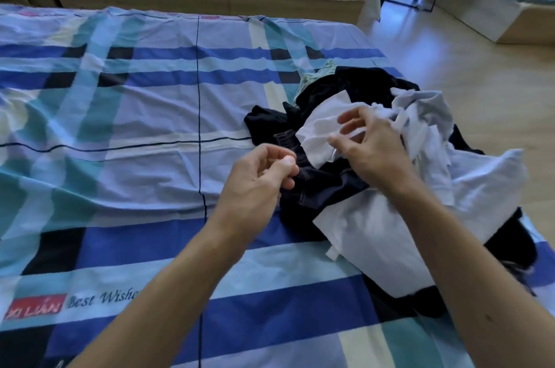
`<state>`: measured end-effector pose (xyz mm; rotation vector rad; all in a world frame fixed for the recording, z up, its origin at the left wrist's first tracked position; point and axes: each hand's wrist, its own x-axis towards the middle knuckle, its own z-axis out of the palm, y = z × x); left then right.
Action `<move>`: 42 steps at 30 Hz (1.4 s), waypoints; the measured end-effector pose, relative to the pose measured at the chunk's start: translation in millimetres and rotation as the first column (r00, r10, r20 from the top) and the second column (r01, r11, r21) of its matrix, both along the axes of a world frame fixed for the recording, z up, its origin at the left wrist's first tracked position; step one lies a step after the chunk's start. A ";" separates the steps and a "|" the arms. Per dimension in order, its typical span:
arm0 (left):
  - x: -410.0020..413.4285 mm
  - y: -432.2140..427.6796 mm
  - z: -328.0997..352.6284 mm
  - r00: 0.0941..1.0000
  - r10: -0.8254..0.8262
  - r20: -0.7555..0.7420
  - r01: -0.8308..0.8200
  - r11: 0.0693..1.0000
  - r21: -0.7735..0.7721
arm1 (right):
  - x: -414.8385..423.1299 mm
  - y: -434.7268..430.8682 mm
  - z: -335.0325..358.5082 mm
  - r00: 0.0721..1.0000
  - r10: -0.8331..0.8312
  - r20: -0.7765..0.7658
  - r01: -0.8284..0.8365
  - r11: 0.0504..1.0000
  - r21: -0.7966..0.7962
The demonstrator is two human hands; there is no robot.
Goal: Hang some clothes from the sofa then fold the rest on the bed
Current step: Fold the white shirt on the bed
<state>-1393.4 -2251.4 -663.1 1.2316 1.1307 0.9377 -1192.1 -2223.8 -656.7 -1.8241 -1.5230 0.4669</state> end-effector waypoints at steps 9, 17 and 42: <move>-1.0 -8.3 -9.3 1.000 -0.018 0.023 0.015 0.993 0.121 | -6.3 -4.7 -4.0 0.994 -0.003 0.106 -0.009 0.993 0.114; -7.7 -35.3 2.3 0.999 -0.039 -0.006 0.039 0.988 0.150 | 31.3 -19.8 17.8 0.949 -0.179 0.260 0.142 0.977 0.156; -24.9 -95.9 30.9 0.978 -0.057 -0.199 0.119 0.942 0.314 | 51.0 0.5 -36.3 0.780 -0.206 0.591 0.289 0.956 -0.049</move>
